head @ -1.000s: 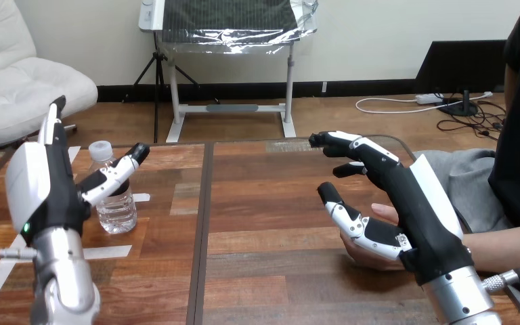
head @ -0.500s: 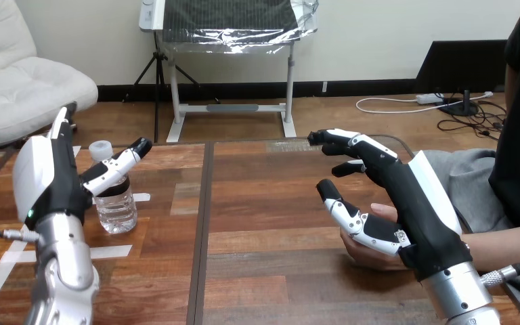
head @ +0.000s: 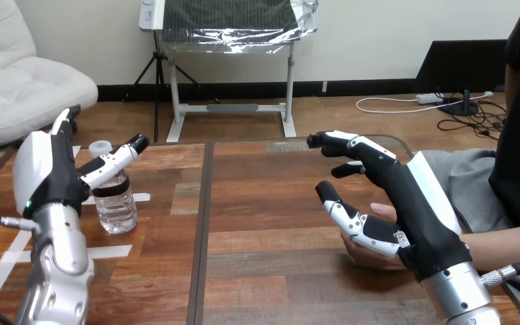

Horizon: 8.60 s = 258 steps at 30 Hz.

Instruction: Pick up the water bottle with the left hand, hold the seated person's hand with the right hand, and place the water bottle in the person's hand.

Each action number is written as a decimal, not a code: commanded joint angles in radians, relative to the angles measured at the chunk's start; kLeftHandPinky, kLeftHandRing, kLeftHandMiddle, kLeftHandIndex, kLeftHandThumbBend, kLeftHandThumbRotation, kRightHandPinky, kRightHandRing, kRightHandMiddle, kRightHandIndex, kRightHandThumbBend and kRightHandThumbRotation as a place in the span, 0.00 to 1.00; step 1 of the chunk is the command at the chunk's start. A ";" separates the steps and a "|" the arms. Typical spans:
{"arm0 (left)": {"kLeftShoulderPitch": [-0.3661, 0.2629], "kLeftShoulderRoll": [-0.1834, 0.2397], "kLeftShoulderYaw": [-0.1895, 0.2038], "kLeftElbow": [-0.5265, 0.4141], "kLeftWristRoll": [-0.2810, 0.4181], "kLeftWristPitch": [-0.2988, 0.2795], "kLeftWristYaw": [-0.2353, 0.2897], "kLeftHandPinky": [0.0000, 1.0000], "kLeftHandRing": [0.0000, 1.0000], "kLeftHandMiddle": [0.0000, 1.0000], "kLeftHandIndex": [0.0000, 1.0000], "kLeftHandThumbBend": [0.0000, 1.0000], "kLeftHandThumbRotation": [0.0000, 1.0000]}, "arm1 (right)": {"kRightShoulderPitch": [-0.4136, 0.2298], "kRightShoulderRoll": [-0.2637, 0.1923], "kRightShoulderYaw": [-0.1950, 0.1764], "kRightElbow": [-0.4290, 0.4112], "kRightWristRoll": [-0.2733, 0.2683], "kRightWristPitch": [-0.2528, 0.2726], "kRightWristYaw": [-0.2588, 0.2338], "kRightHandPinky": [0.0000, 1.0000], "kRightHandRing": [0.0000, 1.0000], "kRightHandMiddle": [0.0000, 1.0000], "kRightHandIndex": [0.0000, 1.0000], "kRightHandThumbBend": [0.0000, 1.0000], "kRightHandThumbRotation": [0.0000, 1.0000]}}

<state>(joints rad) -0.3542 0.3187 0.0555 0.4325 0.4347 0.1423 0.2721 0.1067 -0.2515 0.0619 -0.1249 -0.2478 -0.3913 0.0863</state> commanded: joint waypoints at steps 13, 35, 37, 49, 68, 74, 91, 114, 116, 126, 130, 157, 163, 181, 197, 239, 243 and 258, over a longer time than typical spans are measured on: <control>-0.146 0.050 -0.030 0.108 0.010 0.017 -0.016 0.76 0.86 0.89 0.89 0.98 0.65 | -0.072 -0.024 -0.018 -0.005 0.008 0.005 0.010 0.69 0.81 0.84 0.74 0.34 0.00; -0.245 0.078 -0.088 0.304 0.035 0.021 -0.008 0.77 0.86 0.90 0.90 0.98 0.66 | -0.071 -0.034 -0.018 -0.015 0.008 0.016 0.016 0.68 0.81 0.84 0.74 0.36 0.00; -0.253 0.079 -0.090 0.327 0.033 0.012 -0.005 0.77 0.87 0.90 0.90 0.98 0.65 | -0.071 -0.034 -0.018 -0.014 0.011 0.014 0.017 0.68 0.81 0.84 0.74 0.36 0.00; -0.303 0.084 -0.133 0.465 0.038 -0.032 0.014 0.79 0.87 0.90 0.90 1.00 0.65 | -0.070 -0.047 -0.021 -0.019 0.004 0.019 0.026 0.68 0.80 0.84 0.74 0.36 0.00; -0.340 0.059 -0.164 0.590 0.012 -0.076 0.031 0.80 0.88 0.91 0.89 1.00 0.63 | -0.058 -0.058 -0.030 -0.038 -0.010 0.029 0.030 0.68 0.80 0.84 0.73 0.38 0.00; -0.346 0.042 -0.163 0.597 -0.006 -0.065 0.042 0.78 0.87 0.90 0.88 1.00 0.59 | -0.052 -0.058 -0.031 -0.045 -0.002 0.036 0.033 0.69 0.81 0.84 0.73 0.38 0.00; -0.334 0.017 -0.148 0.623 -0.061 -0.140 0.078 0.66 0.74 0.77 0.77 0.86 0.35 | -0.045 -0.062 -0.035 -0.055 0.006 0.047 0.035 0.69 0.81 0.84 0.73 0.40 0.00; -0.324 0.007 -0.159 0.713 -0.069 -0.320 0.215 0.44 0.47 0.50 0.54 0.61 0.00 | -0.032 -0.069 -0.050 -0.054 0.023 0.042 0.034 0.68 0.81 0.84 0.72 0.40 0.00; -0.320 0.008 -0.164 0.720 -0.064 -0.346 0.229 0.42 0.44 0.47 0.53 0.60 0.00 | -0.031 -0.070 -0.052 -0.052 0.027 0.040 0.034 0.68 0.80 0.83 0.72 0.41 0.00; -0.314 0.004 -0.164 0.738 -0.068 -0.389 0.253 0.42 0.42 0.45 0.53 0.59 0.00 | -0.026 -0.072 -0.059 -0.049 0.025 0.034 0.030 0.69 0.80 0.83 0.71 0.41 0.00; -0.311 0.002 -0.160 0.742 -0.074 -0.404 0.259 0.42 0.42 0.45 0.53 0.59 0.00 | -0.026 -0.071 -0.060 -0.050 0.023 0.035 0.028 0.69 0.80 0.82 0.71 0.41 0.00; -0.294 -0.007 -0.155 0.730 -0.087 -0.432 0.271 0.45 0.44 0.47 0.54 0.59 0.00 | -0.026 -0.070 -0.062 -0.049 0.015 0.030 0.022 0.69 0.79 0.81 0.71 0.41 0.00; -0.288 -0.008 -0.154 0.726 -0.087 -0.445 0.275 0.46 0.44 0.47 0.54 0.59 0.00 | -0.029 -0.069 -0.064 -0.042 0.008 0.024 0.014 0.69 0.79 0.81 0.71 0.41 0.00; -0.250 -0.030 -0.134 0.650 -0.114 -0.544 0.301 0.42 0.43 0.46 0.54 0.59 0.00 | -0.037 -0.065 -0.063 -0.036 0.004 0.021 0.005 0.69 0.78 0.80 0.70 0.42 0.00; -0.141 -0.041 -0.131 0.360 -0.116 -0.607 0.272 0.44 0.43 0.46 0.54 0.57 0.00 | -0.044 -0.063 -0.065 -0.025 0.015 0.011 0.004 0.70 0.79 0.81 0.71 0.42 0.00; 0.061 -0.066 -0.120 -0.176 -0.100 -0.587 0.118 0.39 0.39 0.44 0.52 0.57 0.00 | -0.074 -0.160 -0.094 -0.079 -0.164 0.118 0.016 0.74 0.83 0.84 0.79 0.64 0.00; 0.076 -0.071 -0.120 -0.205 -0.105 -0.588 0.102 0.38 0.39 0.44 0.53 0.57 0.00 | -0.090 -0.200 -0.099 -0.063 -0.206 0.122 0.024 0.73 0.82 0.85 0.80 0.70 0.00; 0.121 -0.091 -0.119 -0.283 -0.114 -0.598 0.073 0.37 0.38 0.44 0.52 0.57 0.00 | -0.154 -0.348 -0.087 -0.027 -0.346 0.200 0.091 0.75 0.86 0.89 0.83 0.85 0.01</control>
<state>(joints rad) -0.1525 0.2513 -0.0802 0.3954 0.3245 -0.3962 0.3502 0.1133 -0.4781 0.0244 -0.1338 -0.5145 -0.2193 0.1493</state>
